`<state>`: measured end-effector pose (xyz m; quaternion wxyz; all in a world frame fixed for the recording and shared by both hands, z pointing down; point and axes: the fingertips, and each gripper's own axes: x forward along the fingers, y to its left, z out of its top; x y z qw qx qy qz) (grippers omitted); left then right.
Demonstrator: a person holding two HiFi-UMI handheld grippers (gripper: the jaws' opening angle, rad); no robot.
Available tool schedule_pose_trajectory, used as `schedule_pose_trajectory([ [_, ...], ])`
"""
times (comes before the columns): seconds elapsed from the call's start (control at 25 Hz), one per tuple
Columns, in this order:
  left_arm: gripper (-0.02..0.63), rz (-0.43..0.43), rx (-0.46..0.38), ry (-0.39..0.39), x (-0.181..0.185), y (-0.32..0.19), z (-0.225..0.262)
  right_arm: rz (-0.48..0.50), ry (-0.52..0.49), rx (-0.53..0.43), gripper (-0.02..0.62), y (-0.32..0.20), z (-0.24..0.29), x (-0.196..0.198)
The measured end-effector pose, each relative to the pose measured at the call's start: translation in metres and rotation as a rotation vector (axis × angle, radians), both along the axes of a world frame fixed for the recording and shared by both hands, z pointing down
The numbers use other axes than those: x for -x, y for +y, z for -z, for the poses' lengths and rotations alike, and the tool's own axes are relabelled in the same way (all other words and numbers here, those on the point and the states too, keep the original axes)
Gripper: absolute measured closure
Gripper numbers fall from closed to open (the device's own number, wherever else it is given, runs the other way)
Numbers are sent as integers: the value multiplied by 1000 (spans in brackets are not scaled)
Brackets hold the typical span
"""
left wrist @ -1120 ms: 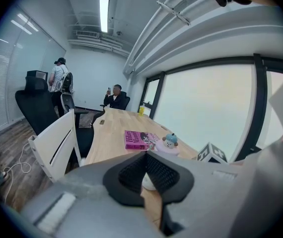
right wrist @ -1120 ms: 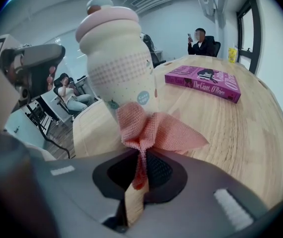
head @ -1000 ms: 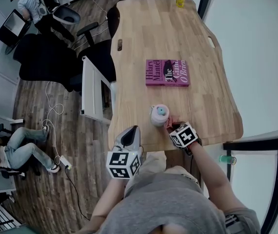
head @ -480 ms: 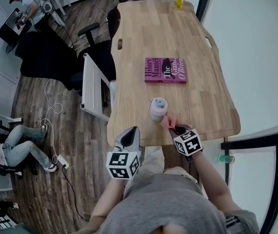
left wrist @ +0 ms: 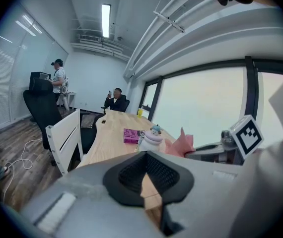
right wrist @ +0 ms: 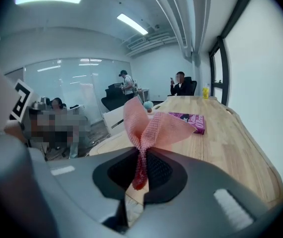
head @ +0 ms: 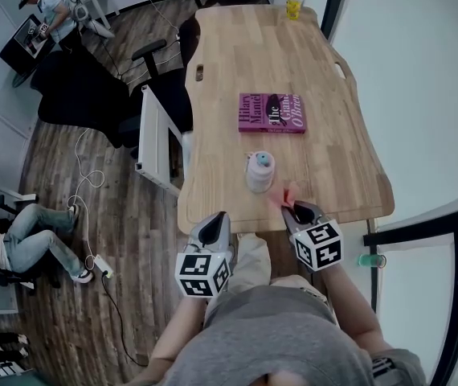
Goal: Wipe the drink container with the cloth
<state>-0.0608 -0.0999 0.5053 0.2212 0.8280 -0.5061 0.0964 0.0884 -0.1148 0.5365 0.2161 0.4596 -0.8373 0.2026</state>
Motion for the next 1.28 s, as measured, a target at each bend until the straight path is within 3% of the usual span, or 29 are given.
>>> schedule_pose_trajectory([
  [0.48, 603, 23, -7, -1, 11, 12, 2, 88, -49, -149, 571, 7, 64, 42],
  [0.92, 603, 30, -3, -1, 15, 7, -1, 147, -12, -158, 571, -15, 56, 68],
  [1.28, 603, 40, 11, -10, 20, 2, -4, 121, 10, -104, 571, -38, 30, 72],
])
